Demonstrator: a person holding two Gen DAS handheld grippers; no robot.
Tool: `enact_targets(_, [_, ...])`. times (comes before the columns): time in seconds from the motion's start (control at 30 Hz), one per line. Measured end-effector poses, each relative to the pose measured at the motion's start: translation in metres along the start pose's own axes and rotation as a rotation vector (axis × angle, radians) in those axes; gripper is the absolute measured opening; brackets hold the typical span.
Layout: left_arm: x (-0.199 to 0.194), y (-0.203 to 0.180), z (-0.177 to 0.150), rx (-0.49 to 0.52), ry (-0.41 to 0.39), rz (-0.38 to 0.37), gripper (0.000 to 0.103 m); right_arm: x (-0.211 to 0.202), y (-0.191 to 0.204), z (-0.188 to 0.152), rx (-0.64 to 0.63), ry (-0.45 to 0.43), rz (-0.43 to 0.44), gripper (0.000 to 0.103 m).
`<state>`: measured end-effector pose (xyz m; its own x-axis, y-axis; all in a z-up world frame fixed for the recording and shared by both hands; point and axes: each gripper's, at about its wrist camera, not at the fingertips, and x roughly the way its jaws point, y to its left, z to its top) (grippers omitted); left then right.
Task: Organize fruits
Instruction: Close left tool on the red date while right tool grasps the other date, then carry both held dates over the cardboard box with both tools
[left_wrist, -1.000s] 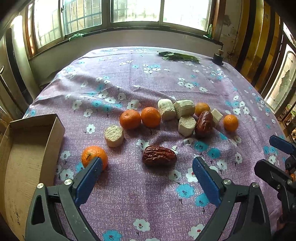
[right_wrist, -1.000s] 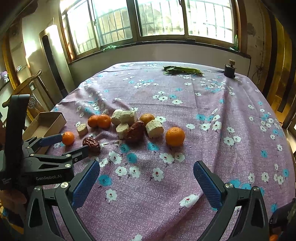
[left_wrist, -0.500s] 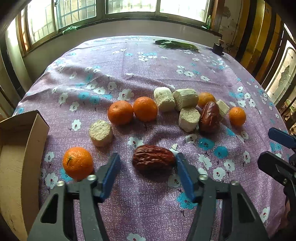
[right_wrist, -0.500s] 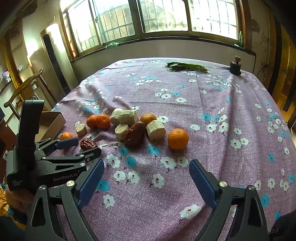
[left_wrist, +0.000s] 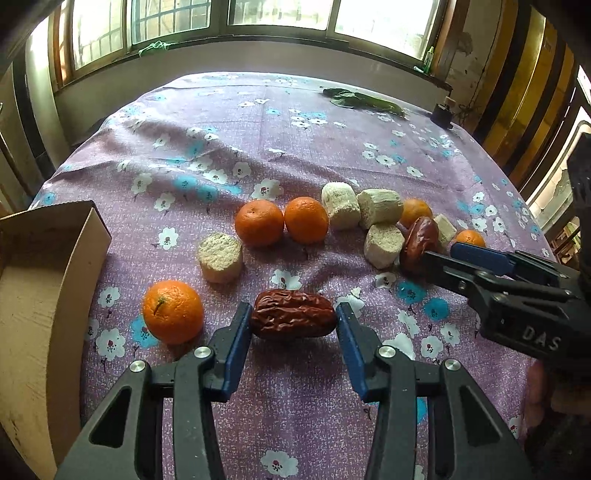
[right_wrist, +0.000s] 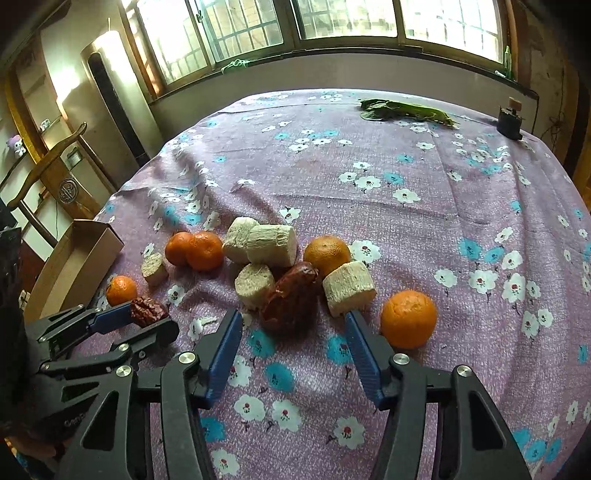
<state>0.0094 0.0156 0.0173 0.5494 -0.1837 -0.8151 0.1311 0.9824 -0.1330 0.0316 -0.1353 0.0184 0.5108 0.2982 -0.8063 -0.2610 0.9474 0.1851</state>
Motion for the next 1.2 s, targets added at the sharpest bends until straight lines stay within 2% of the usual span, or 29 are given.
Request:
enact_targets(0.1, [0.000, 0.002, 0.000, -0.009, 0.003, -0.003, 0.045, 0.011, 0.002, 0.007, -0.012, 0.014, 0.015, 0.055])
enact_targets(0.2, [0.000, 0.002, 0.001, -0.007, 0.005, 0.002, 0.045, 0.016, 0.009, 0.010, -0.048, 0.019, 0.033, 0.045])
enact_targets(0.3, [0.000, 0.002, 0.001, -0.009, 0.001, 0.003, 0.045, 0.013, 0.010, 0.006, -0.086, 0.022, 0.010, 0.035])
enact_targets(0.47, [-0.006, 0.004, -0.001, -0.024, -0.006, 0.008, 0.045, -0.001, 0.008, -0.006, -0.094, 0.021, 0.023, 0.035])
enact_targets(0.63, [-0.023, 0.004, -0.004, -0.024, -0.034, 0.015, 0.045, -0.030, 0.010, -0.016, -0.084, -0.025, 0.046, 0.035])
enact_targets(0.93, [-0.056, 0.011, -0.011, -0.035, -0.087, 0.067, 0.045, -0.057, 0.044, -0.024, -0.142, -0.070, 0.089, 0.036])
enact_targets(1.2, [-0.084, 0.041, -0.018, -0.071, -0.115, 0.137, 0.045, -0.062, 0.087, -0.020, -0.209, -0.084, 0.161, 0.036])
